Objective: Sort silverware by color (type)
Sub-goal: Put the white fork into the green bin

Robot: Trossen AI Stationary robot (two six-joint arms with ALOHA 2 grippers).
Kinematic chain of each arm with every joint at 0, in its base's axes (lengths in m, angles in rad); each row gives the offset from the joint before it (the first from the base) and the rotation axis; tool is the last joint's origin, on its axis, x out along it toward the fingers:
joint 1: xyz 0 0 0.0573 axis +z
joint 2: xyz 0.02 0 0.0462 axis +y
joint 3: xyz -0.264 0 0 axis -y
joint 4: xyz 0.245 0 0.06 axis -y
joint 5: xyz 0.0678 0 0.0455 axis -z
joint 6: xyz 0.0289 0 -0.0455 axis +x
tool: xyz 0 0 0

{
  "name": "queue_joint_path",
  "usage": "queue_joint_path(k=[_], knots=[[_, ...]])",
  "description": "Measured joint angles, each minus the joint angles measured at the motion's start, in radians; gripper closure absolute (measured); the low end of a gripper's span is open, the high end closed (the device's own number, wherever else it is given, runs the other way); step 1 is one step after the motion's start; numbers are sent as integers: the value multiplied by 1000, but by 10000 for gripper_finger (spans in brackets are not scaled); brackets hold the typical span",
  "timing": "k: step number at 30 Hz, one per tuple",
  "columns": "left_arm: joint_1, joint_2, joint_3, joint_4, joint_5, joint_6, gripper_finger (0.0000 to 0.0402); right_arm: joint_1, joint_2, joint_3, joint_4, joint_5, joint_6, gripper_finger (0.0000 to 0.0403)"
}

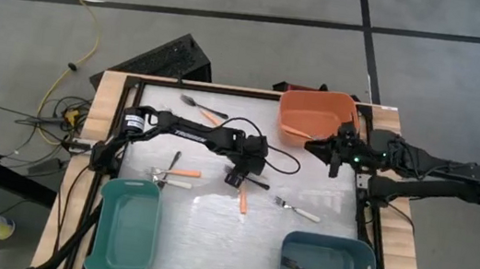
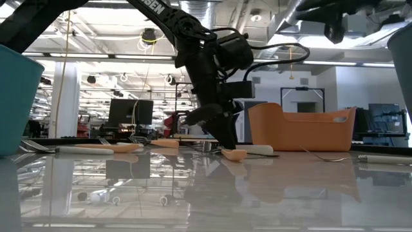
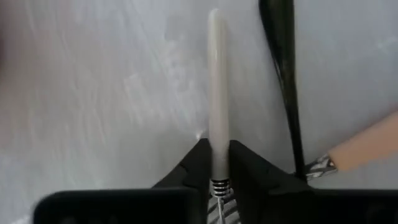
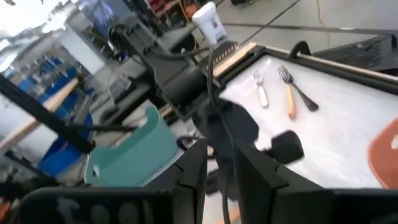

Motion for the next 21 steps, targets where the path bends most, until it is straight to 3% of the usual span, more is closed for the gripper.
queue_joint_path(k=[6, 11, 21], knots=[[14, -41, -6, 38, -24, 27, 383, 28, 69, 0, 127, 50, 37, 302], [45, -138, -3, 69, 64, -31, 385, 44, 136, 0, 234, 78, 54, 302], [47, -397, -2, -275, 248, -162, 387, 64, 192, 0, 331, 72, 32, 302]])
